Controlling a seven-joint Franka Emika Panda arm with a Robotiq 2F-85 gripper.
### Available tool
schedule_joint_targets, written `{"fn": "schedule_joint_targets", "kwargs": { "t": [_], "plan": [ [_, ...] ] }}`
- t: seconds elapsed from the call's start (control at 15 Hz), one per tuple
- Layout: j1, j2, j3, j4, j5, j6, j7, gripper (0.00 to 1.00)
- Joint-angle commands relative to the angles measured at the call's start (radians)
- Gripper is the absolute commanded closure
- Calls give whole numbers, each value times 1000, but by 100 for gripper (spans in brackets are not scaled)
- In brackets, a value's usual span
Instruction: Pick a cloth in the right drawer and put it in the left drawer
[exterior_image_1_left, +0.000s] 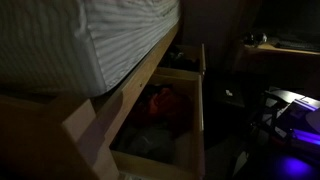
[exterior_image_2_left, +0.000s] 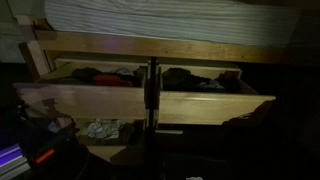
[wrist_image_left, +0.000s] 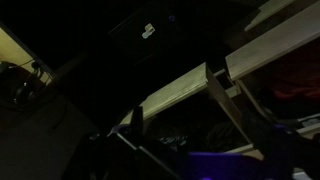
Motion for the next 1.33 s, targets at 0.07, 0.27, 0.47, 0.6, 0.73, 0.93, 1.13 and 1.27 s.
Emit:
{"fn": "schedule_joint_targets", "kwargs": {
  "t": [0.07,0.27,0.47,0.6,0.73,0.93,1.13,1.27],
  "plan": [
    [7,0,-4,2,-4,-3,4,0],
    [7,0,-4,2,-4,-3,4,0],
    [7,0,-4,2,-4,-3,4,0],
    [7,0,-4,2,-4,-3,4,0],
    [7,0,-4,2,-4,-3,4,0],
    [7,0,-4,2,-4,-3,4,0],
    [69,79,-64,15,53,-23,-100,0],
    [110,149,-128,-5,95,62,-180,0]
  ]
}}
